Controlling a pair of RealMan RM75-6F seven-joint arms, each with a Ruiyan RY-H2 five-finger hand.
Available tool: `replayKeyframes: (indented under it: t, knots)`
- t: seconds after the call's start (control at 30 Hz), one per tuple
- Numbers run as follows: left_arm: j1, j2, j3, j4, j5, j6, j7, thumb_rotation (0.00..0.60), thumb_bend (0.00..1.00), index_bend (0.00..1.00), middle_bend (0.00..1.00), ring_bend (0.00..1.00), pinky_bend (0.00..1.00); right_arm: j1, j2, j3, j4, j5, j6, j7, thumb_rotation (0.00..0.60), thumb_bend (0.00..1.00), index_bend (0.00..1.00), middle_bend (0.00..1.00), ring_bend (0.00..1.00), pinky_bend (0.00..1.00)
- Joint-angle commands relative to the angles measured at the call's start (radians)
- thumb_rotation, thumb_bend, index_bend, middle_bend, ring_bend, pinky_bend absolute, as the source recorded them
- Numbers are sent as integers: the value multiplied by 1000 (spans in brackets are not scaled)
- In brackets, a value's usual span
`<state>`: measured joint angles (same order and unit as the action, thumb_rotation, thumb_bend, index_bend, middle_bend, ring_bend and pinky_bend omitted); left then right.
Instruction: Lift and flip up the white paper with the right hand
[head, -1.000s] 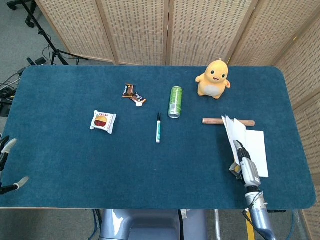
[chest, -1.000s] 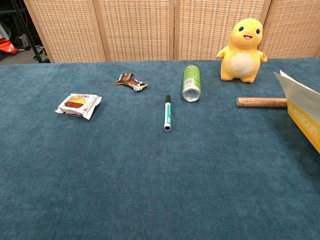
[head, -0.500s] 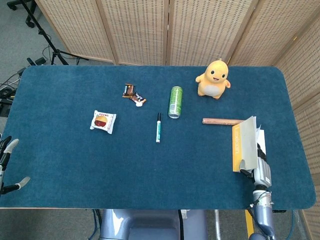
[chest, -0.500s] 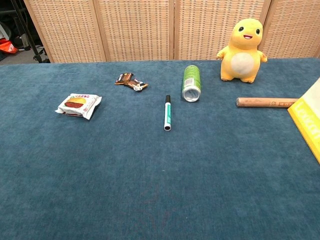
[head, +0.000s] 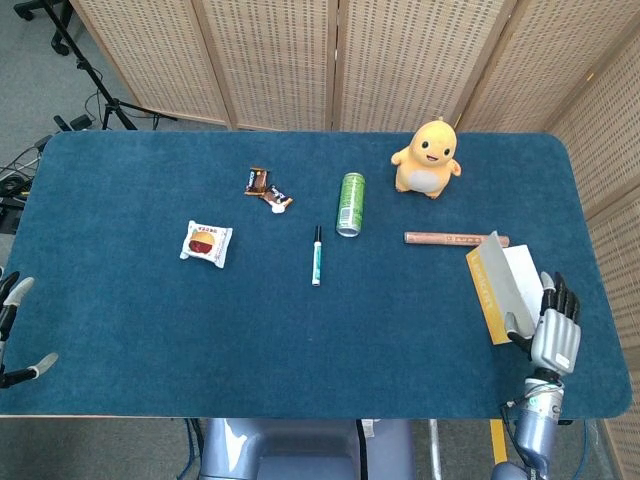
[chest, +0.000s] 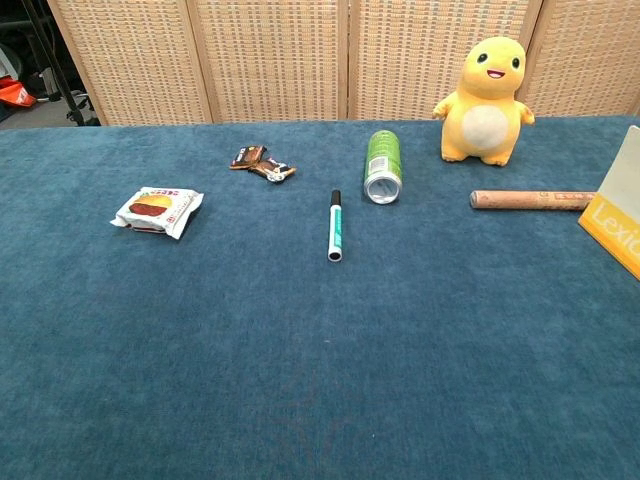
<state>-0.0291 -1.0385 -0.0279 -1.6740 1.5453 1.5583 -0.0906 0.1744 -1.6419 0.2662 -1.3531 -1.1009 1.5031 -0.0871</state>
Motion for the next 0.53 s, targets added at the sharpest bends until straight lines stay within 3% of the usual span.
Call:
replayKeyframes:
  t: [0.03,0.33,0.53]
  knots:
    - [2,1,0,1,2,3,-4,600,0,0,0,0,0,-39,81,-13,-117,-72,84,-29,600,414,0,0,0,0]
    - [6,6,2,7,9,12,-24,600,0,0,0,0,0,-71,226,-16,-296,-151,123,-41,600,399,0,0,0,0]
    - [4,1,6,5,17,10,-8,600,0,0,0,0,0,-72,341,-116,-367,-357,118,-83,600,241,0,0,0,0]
